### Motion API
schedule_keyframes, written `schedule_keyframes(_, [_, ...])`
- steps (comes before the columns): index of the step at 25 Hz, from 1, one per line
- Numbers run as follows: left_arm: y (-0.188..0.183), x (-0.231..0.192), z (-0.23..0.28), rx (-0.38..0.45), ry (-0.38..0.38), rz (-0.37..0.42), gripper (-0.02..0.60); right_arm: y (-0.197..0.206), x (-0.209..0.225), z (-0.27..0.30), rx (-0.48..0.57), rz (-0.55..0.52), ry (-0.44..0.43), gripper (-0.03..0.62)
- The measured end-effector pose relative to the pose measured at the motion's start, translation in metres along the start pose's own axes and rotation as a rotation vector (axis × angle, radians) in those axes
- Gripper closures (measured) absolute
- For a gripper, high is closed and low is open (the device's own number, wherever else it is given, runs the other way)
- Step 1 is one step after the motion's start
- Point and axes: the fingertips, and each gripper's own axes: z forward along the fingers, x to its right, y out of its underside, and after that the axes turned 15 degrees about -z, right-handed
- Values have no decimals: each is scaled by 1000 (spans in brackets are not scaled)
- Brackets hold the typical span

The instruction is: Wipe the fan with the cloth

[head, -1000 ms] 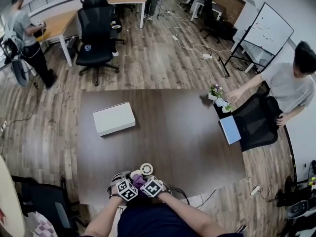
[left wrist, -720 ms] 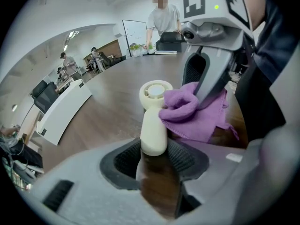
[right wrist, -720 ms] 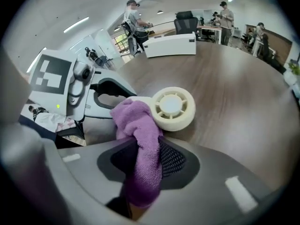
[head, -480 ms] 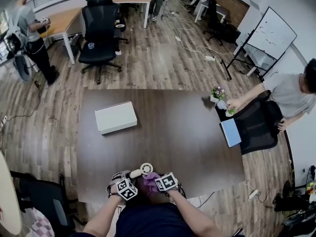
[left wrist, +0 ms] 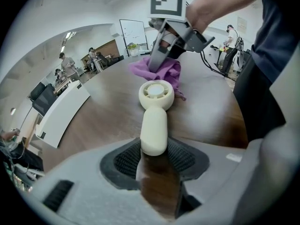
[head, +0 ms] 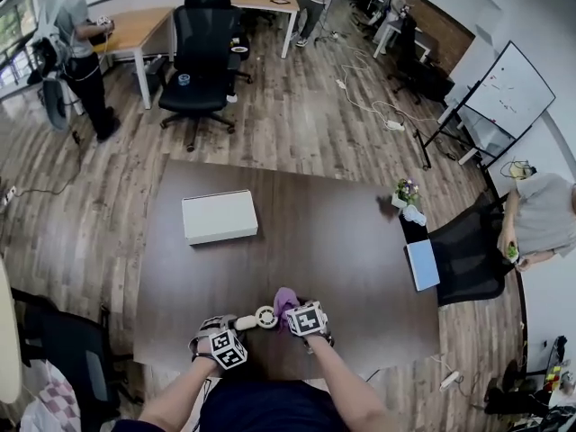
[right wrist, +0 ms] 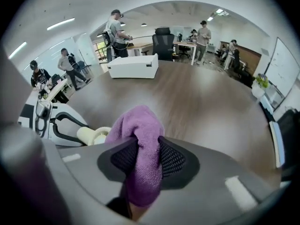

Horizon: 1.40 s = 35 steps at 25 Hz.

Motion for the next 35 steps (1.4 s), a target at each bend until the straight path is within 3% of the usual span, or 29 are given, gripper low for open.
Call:
schedule_keyframes(6, [1,0,0,-8,0,10,402,-56,-29,19,-17,-293,-28,459])
schedule_keyframes(15, [1,-4,1,-18,-10,4,403,-93,-107,37,-31,-696,-136,459])
schedule_keyframes(20, [1,-4,2,-17,-4,-3,403,-94,-148,36,-3,-733,-206,459])
schedule_keyframes(24, [3,-5,1,-11,1,-12,403,-91,-160,31,33,-699,-226,459])
schedule_keyframes(28, [5,-8,4,-15,-14,2,403,-85,-146,24,46,-655,-217,459])
schedule_keyframes(35, [3,-7,3,-19,-18,12,405,-72,-87,15,58,-455,-143,459])
